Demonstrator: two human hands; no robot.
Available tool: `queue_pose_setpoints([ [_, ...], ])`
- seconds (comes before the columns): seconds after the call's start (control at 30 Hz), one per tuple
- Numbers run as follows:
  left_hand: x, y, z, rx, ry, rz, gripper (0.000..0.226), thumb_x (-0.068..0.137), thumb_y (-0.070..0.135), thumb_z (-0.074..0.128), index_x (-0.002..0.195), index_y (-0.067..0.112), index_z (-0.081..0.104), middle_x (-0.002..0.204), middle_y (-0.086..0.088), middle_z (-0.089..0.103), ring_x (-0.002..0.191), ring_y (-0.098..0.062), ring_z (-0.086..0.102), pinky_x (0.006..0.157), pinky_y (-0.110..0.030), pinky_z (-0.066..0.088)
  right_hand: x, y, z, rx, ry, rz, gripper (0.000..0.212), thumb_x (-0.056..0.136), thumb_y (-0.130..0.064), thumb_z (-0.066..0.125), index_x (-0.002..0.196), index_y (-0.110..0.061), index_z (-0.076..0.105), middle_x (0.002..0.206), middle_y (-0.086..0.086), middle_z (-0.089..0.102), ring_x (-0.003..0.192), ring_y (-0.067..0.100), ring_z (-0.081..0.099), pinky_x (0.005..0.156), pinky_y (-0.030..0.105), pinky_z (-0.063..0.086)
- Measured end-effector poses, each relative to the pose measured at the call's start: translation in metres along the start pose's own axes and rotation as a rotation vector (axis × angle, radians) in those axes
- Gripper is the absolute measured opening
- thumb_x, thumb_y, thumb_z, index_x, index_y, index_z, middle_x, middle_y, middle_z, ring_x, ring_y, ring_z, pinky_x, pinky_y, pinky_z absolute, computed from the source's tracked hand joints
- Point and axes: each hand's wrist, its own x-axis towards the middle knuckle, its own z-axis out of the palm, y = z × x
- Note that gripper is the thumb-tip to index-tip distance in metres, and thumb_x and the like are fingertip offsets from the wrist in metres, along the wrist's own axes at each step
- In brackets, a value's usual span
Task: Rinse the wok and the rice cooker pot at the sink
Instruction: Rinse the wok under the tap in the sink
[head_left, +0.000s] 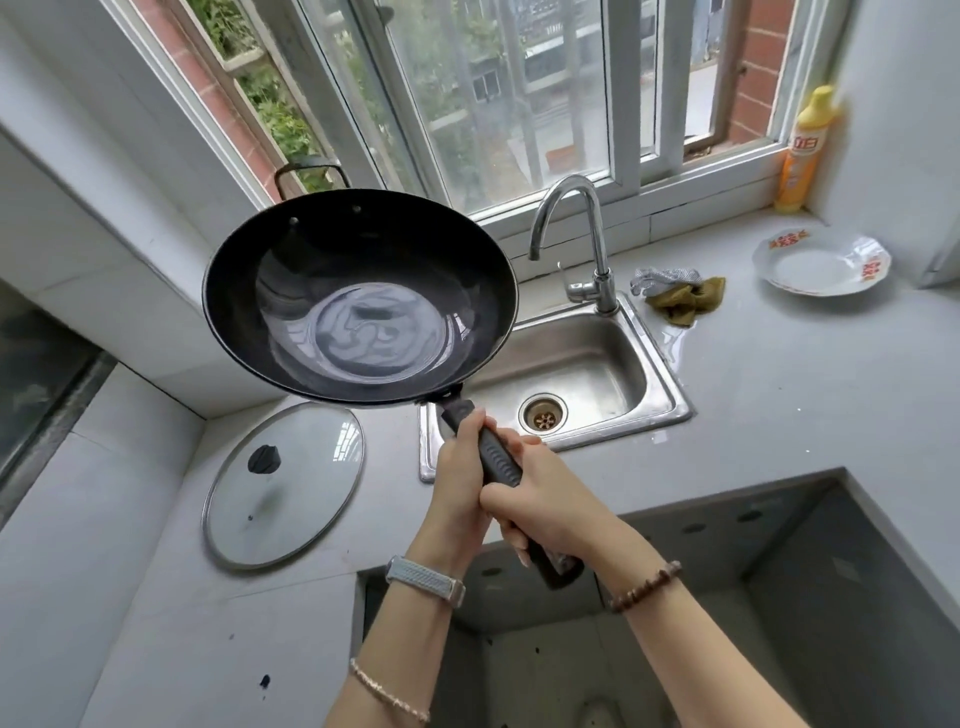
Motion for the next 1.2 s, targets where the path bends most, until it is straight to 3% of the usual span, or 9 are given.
queue_pose_setpoints([
  [0.2,-0.010,0.016,-0.020,0.136,-0.101,0.075,0.028,0.094,0.028,0.057,0.076,0.008,0.056,0.069,-0.008,0.067,0.074,-0.025,0.066,0.084,-0.041,0.054,-0.001,-0.008,0.025,-0.028,0.095,-0.057,0.016,0.078,0.000,0.050,0.092,0.007,0.050,0.052,0.015,0.048,0.035,0.024,0.044,0.038,0.029,0.044],
  [0.27,-0.014,0.025,-0.023,0.187,-0.156,0.113,0.033,0.096,0.028,0.056,0.079,0.001,0.063,0.074,-0.011,0.071,0.074,-0.024,0.068,0.077,-0.034,0.057,-0.004,-0.016,0.029,-0.054,0.137,-0.101,0.006,0.078,0.001,0.050,0.084,0.003,0.051,0.050,0.012,0.048,0.034,0.022,0.044,0.037,0.029,0.044],
  [0.37,-0.014,0.037,-0.023,0.261,-0.265,0.158,0.044,0.097,0.026,0.054,0.098,-0.017,0.064,0.088,-0.019,0.073,0.077,-0.023,0.071,0.067,-0.025,0.055,-0.009,-0.026,0.030,-0.087,0.188,-0.157,0.005,0.077,0.002,0.050,0.078,-0.002,0.050,0.048,0.008,0.047,0.035,0.022,0.045,0.037,0.027,0.043],
  [0.43,-0.015,0.041,-0.020,0.286,-0.317,0.169,0.044,0.097,0.027,0.053,0.098,-0.015,0.066,0.091,-0.019,0.074,0.080,-0.025,0.071,0.068,-0.028,0.055,-0.013,-0.032,0.028,-0.102,0.224,-0.184,0.005,0.077,0.003,0.050,0.081,0.001,0.051,0.050,0.011,0.047,0.036,0.024,0.045,0.037,0.028,0.043],
  [0.53,-0.017,0.042,-0.007,0.308,-0.382,0.191,0.037,0.097,0.028,0.054,0.083,-0.001,0.073,0.090,-0.018,0.074,0.082,-0.026,0.070,0.077,-0.036,0.055,-0.024,-0.039,0.021,-0.132,0.299,-0.209,0.007,0.078,0.004,0.052,0.084,0.006,0.052,0.060,0.023,0.050,0.035,0.025,0.046,0.035,0.029,0.044],
  [0.63,-0.017,0.040,0.011,0.265,-0.472,0.186,0.034,0.097,0.022,0.053,0.083,-0.004,0.069,0.087,-0.017,0.074,0.080,-0.022,0.071,0.075,-0.029,0.056,-0.037,-0.043,0.010,-0.155,0.363,-0.228,0.005,0.079,0.004,0.053,0.084,0.005,0.053,0.058,0.019,0.049,0.036,0.024,0.046,0.035,0.030,0.044],
  [0.77,-0.022,0.029,0.041,0.252,-0.607,0.139,0.040,0.097,0.022,0.054,0.099,-0.018,0.062,0.090,-0.021,0.072,0.083,-0.024,0.070,0.076,-0.030,0.056,-0.058,-0.042,-0.010,-0.155,0.471,-0.222,0.007,0.080,0.004,0.053,0.087,0.004,0.053,0.052,0.012,0.049,0.035,0.022,0.047,0.035,0.028,0.044],
  [1.03,-0.042,-0.017,0.114,0.308,-0.882,0.034,0.042,0.098,0.016,0.052,0.113,-0.023,0.049,0.094,-0.020,0.073,0.085,-0.023,0.070,0.075,-0.029,0.056,-0.120,-0.025,-0.063,-0.141,0.685,-0.134,0.007,0.082,0.000,0.052,0.088,-0.004,0.054,0.046,0.006,0.048,0.036,0.023,0.046,0.042,0.035,0.047],
  [1.2,-0.059,-0.059,0.155,0.332,-0.994,-0.043,0.044,0.099,0.013,0.050,0.114,-0.027,0.044,0.095,-0.021,0.072,0.080,-0.020,0.071,0.069,-0.024,0.055,-0.160,-0.006,-0.093,-0.113,0.793,-0.050,0.011,0.083,-0.003,0.051,0.092,-0.009,0.054,0.044,0.006,0.048,0.037,0.024,0.046,0.041,0.032,0.046],
])
